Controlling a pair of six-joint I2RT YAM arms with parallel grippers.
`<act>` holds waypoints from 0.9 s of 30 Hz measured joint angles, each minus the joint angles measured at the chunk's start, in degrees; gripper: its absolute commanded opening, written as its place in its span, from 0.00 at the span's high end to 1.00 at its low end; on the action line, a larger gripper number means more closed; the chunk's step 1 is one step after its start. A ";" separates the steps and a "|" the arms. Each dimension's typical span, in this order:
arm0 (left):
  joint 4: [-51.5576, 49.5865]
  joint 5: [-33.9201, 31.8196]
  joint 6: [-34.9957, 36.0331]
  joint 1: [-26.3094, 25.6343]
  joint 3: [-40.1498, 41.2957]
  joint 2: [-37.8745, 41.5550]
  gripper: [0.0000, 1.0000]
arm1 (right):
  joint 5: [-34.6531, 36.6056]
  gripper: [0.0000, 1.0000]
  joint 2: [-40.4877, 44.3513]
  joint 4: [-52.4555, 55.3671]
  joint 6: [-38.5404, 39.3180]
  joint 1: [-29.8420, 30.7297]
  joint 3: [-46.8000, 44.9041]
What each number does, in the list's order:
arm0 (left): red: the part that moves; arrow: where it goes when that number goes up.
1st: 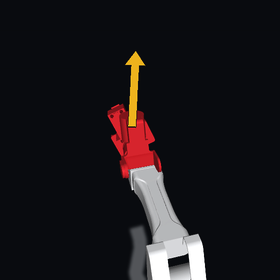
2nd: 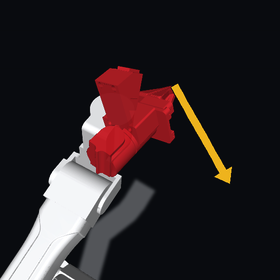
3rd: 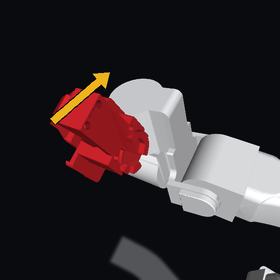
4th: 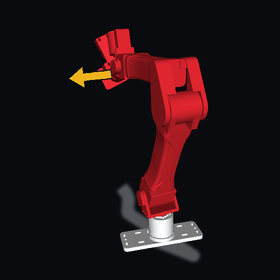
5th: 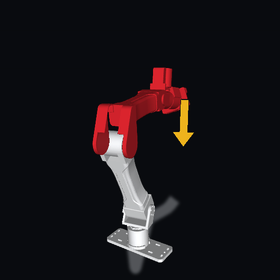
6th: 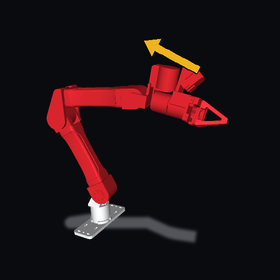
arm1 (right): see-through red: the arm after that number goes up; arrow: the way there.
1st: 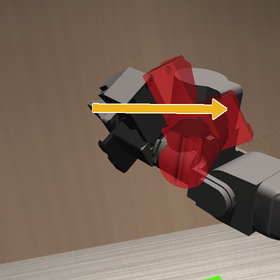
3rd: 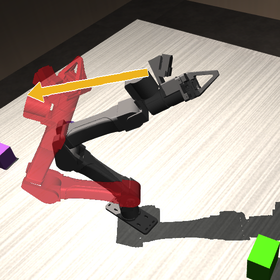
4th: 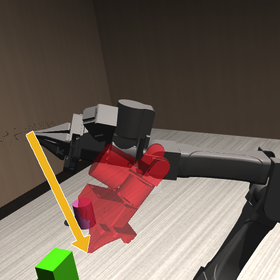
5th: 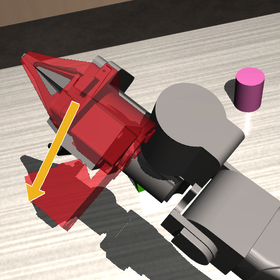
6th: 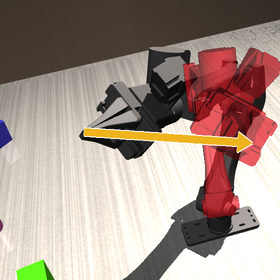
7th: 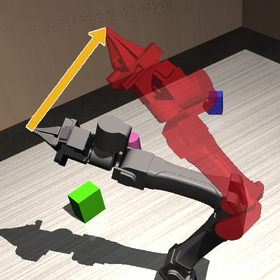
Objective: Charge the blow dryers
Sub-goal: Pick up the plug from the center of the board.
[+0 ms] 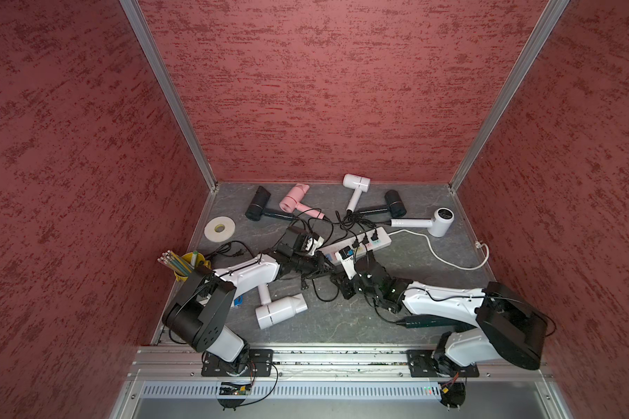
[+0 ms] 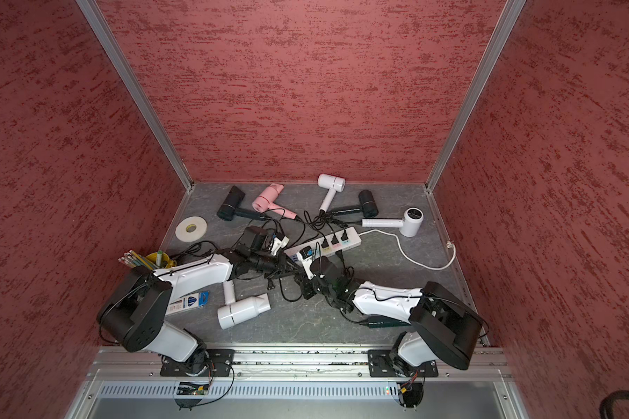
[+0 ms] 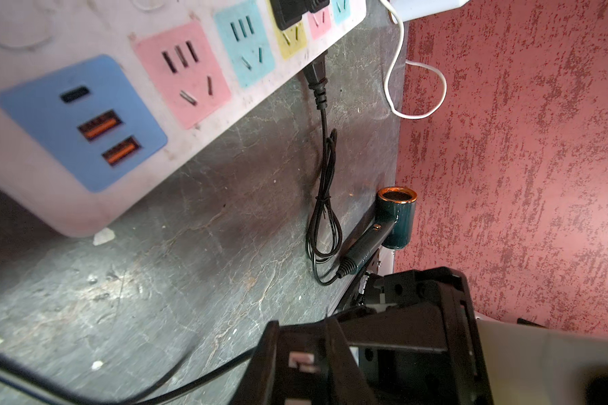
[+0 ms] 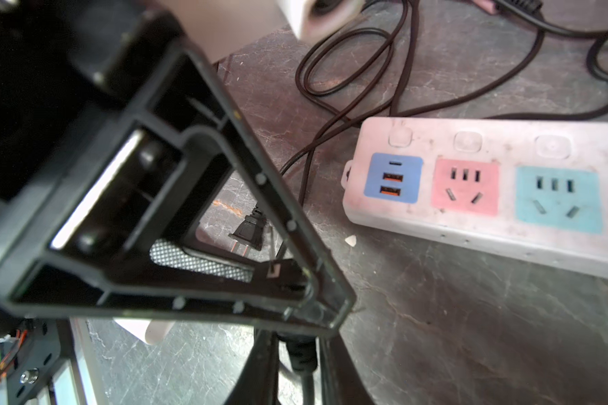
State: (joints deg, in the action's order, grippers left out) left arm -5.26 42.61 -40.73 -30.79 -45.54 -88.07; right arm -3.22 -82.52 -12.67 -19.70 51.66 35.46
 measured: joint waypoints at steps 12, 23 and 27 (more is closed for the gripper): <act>-0.09 0.31 -0.63 0.35 -0.02 0.04 0.61 | 1.07 1.00 0.00 0.20 -0.24 0.00 0.00; -4.83 -5.90 0.35 1.99 -0.15 6.08 0.41 | 9.51 1.00 1.09 19.12 -0.90 -0.48 5.62; -6.08 -8.15 0.59 3.41 -0.13 8.39 0.41 | 10.21 1.00 5.29 27.39 -1.11 -1.57 7.50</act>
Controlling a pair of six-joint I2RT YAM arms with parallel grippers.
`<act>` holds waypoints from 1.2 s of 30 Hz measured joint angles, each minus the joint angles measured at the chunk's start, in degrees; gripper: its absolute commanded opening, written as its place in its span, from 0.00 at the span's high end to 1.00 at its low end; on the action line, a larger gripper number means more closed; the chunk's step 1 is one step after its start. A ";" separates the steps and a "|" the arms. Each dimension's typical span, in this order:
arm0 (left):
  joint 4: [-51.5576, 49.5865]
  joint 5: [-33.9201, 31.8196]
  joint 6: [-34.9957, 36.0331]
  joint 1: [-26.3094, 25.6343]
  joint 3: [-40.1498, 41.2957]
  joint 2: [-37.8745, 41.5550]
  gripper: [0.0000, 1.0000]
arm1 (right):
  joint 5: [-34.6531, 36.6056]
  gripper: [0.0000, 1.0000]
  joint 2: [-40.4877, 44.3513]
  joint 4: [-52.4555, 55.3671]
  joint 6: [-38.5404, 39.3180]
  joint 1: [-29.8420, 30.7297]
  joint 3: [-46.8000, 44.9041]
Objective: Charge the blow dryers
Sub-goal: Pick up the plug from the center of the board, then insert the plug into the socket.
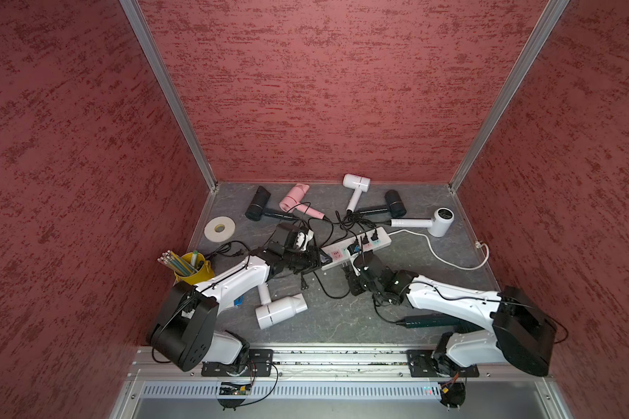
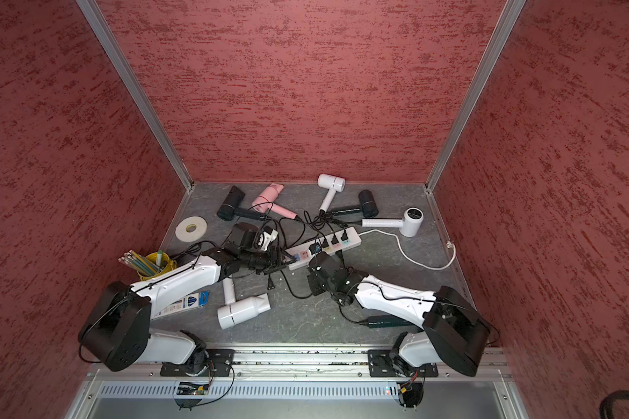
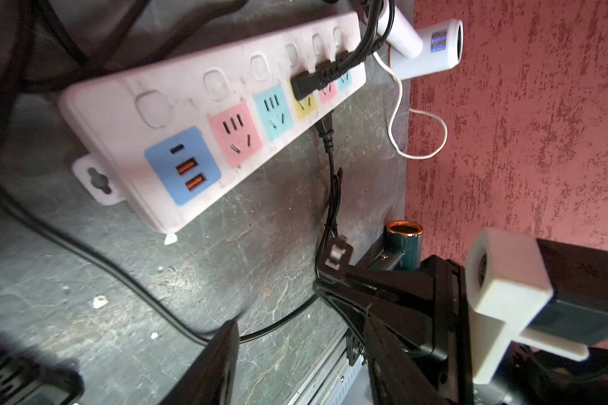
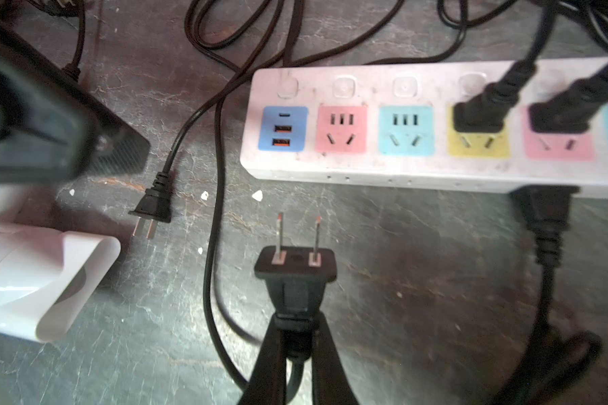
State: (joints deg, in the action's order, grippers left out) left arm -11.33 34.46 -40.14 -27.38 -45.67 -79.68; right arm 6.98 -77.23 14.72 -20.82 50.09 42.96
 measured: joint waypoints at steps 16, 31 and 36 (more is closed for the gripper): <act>-4.15 -3.10 3.37 3.04 -7.93 -3.13 0.42 | -3.13 1.00 -2.45 12.59 0.28 -2.14 4.48; -10.36 -4.48 8.87 4.04 -33.20 -32.26 0.52 | -8.11 1.00 -11.52 11.58 3.23 -6.27 7.78; -13.77 -5.20 11.13 5.09 -38.03 -37.81 0.53 | -9.09 1.00 -14.58 11.67 3.58 -6.43 9.88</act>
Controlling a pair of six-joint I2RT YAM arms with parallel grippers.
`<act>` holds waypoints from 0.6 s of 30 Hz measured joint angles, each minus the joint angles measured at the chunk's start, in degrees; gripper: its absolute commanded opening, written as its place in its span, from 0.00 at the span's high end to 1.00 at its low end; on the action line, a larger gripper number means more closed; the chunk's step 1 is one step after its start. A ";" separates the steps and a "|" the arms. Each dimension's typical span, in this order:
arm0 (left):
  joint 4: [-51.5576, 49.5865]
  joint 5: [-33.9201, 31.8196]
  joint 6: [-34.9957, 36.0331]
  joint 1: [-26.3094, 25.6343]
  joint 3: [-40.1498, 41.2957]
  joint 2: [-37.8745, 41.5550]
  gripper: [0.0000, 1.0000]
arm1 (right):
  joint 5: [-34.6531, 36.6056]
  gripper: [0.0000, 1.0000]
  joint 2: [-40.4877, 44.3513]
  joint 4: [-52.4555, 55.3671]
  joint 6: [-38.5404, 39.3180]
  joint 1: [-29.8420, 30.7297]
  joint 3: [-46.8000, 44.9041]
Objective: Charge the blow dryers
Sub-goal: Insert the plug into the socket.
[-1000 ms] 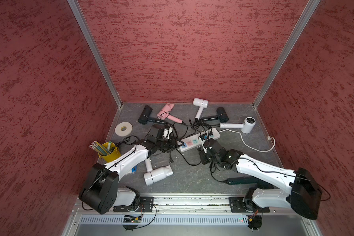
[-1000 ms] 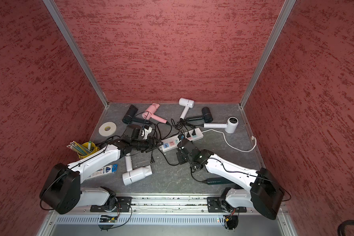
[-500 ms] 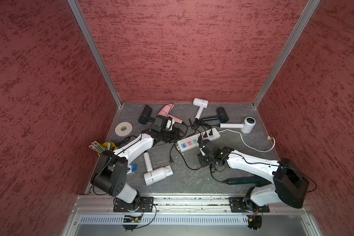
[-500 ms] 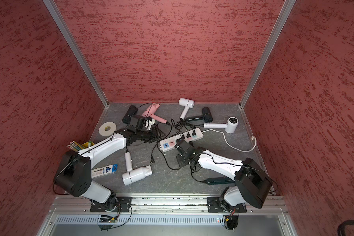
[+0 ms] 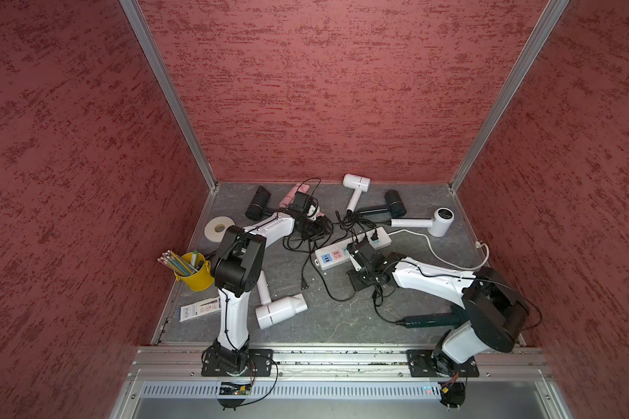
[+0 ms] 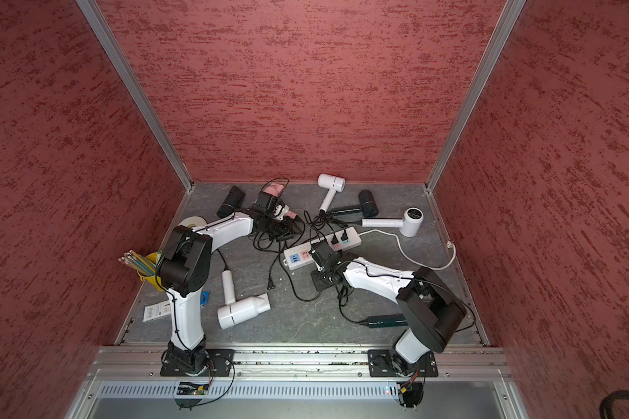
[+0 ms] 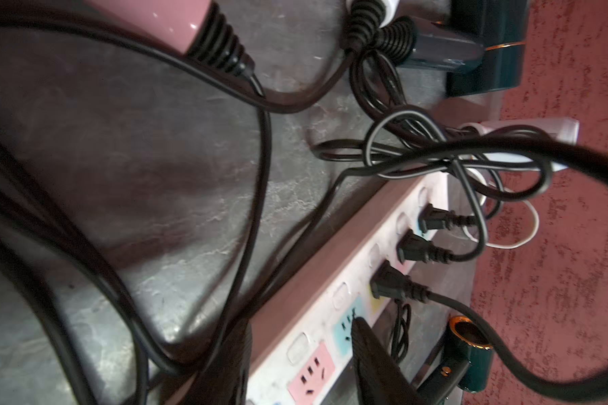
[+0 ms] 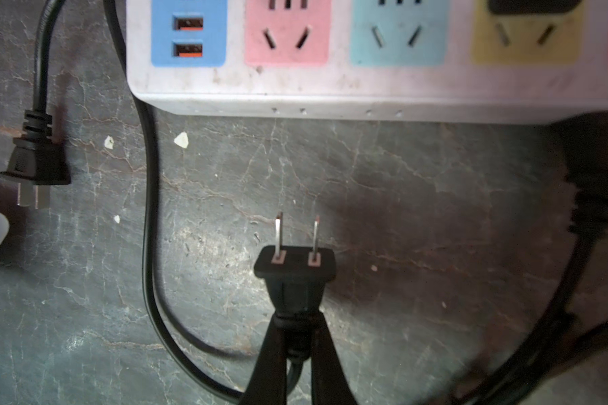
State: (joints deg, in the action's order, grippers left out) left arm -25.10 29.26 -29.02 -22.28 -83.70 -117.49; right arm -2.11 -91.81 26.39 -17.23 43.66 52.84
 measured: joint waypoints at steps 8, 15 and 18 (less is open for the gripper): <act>-2.19 0.17 2.75 0.83 -0.92 -2.19 0.55 | -1.31 1.00 -6.73 1.11 0.37 0.00 5.57; -2.60 1.95 4.31 0.22 -2.93 -6.19 0.55 | -0.70 1.00 -10.99 5.46 1.16 0.00 10.84; -3.26 2.19 4.81 -0.31 -3.93 -6.86 0.55 | 0.04 1.00 -11.34 7.02 1.29 0.00 11.69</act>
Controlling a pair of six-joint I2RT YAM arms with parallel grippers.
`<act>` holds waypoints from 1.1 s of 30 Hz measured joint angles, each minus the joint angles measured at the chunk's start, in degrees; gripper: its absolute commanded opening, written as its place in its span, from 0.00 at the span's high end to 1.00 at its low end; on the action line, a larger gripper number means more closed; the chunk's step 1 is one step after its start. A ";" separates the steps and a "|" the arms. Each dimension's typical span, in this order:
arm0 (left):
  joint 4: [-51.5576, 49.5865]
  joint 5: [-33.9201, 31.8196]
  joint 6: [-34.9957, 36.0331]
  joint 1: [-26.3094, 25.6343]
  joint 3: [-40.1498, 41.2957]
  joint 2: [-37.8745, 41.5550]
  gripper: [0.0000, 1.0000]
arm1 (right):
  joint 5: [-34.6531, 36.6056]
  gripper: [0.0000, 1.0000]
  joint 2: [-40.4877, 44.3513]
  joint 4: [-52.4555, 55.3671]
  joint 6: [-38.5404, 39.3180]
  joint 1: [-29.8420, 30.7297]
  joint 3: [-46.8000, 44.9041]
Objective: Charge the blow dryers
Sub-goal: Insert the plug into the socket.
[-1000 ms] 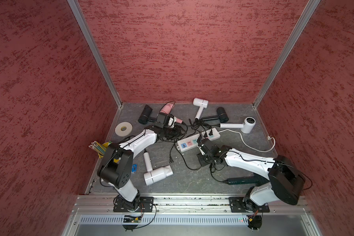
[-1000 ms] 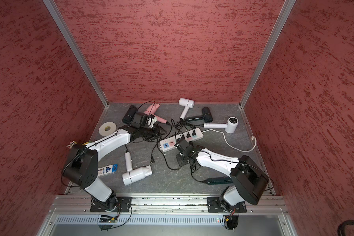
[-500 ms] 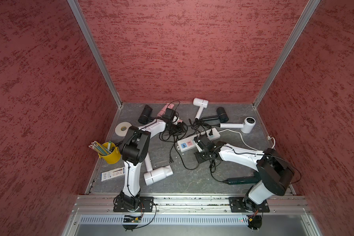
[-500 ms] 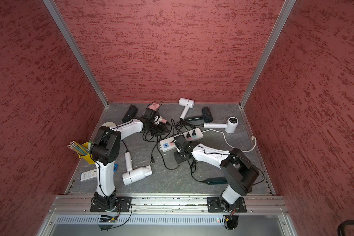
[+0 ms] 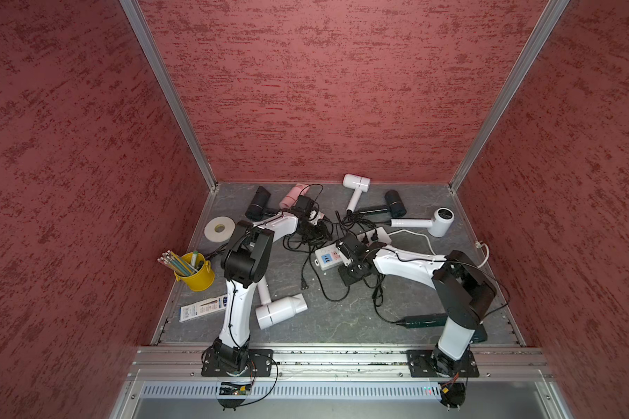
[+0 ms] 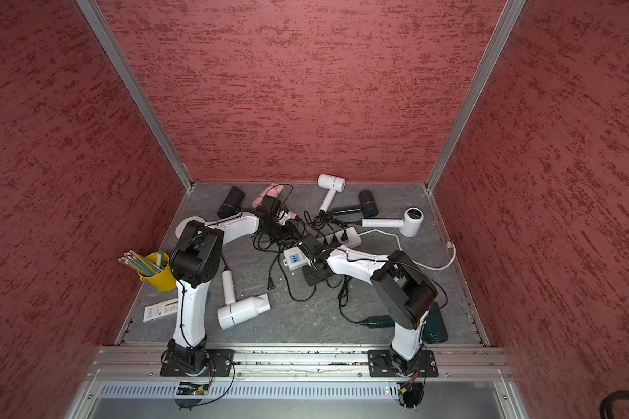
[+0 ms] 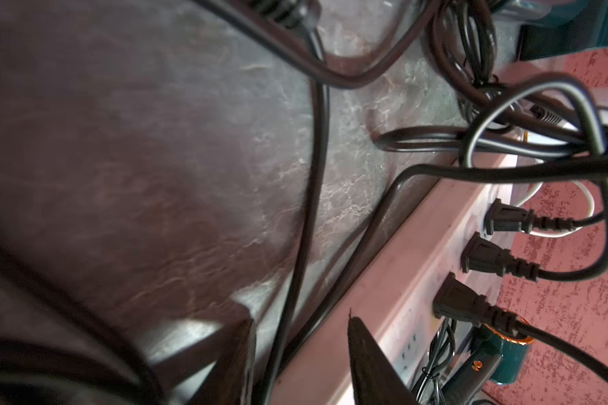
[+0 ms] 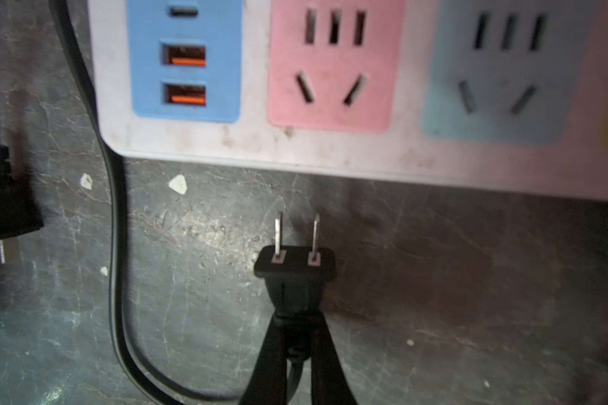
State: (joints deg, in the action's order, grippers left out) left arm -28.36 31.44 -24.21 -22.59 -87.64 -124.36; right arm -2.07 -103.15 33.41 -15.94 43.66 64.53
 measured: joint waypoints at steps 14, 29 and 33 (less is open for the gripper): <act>-0.35 1.81 1.38 -0.70 -2.38 -1.88 0.57 | 2.69 1.00 -1.90 2.84 0.87 -0.63 1.73; 3.17 4.74 2.25 -1.46 1.36 -0.79 0.58 | 2.71 1.00 -1.90 1.05 4.70 -0.85 1.73; 3.43 4.92 2.36 -1.46 1.46 -0.76 0.58 | 2.73 1.00 -1.90 1.14 4.87 -1.03 1.73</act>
State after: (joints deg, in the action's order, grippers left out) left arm -24.93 36.36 -21.85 -24.05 -86.17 -125.12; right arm 0.67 -105.06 34.54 -11.07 42.63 66.26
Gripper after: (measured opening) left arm 0.420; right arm 0.086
